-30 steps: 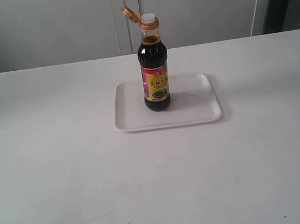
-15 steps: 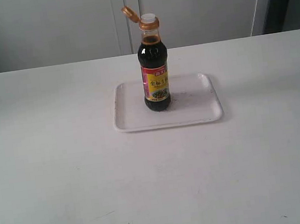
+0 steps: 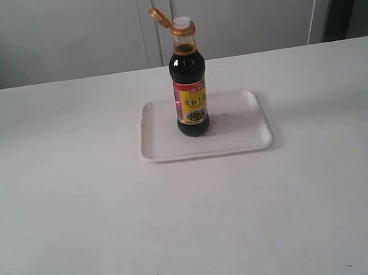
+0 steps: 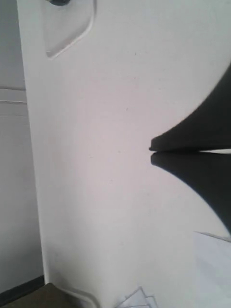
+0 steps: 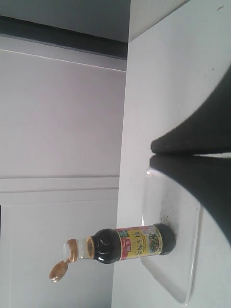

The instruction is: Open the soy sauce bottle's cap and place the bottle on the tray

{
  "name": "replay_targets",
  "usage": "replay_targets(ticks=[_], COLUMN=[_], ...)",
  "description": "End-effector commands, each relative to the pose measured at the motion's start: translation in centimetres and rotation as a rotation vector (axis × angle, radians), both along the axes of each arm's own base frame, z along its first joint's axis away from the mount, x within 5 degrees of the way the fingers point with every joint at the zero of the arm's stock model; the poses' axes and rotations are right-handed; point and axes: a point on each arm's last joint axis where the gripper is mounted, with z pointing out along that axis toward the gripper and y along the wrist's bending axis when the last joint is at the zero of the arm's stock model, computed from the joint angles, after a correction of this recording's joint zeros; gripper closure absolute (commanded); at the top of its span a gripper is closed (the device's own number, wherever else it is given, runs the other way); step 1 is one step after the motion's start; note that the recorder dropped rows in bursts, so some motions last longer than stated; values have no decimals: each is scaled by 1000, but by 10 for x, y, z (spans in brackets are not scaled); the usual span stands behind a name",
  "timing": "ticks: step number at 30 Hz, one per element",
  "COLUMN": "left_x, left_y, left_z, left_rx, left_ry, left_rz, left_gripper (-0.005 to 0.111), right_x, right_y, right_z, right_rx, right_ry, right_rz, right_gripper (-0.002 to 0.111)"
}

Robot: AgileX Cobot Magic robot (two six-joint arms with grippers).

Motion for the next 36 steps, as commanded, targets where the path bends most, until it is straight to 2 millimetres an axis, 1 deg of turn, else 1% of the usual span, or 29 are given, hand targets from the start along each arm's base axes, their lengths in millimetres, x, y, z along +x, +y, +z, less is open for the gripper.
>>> replay_targets(ticks=[1,5,8,36], left_x=[2,2,3,3], left_y=[0,0,0,0], left_z=[-16,-30,-28,-29], left_rx=[-42,-43,-53,-55], left_ry=[40,77,48,63], left_rz=[24,26,33,35], left_gripper=[107,107,107,107], right_x=[0,0,0,0], right_y=[0,0,0,0], right_z=[-1,-1,-1,-1], right_rx=[-4,-4,-4,-4], right_ry=[-4,-4,-4,-4], right_rz=[1,1,1,1], right_gripper=[108,108,108,108])
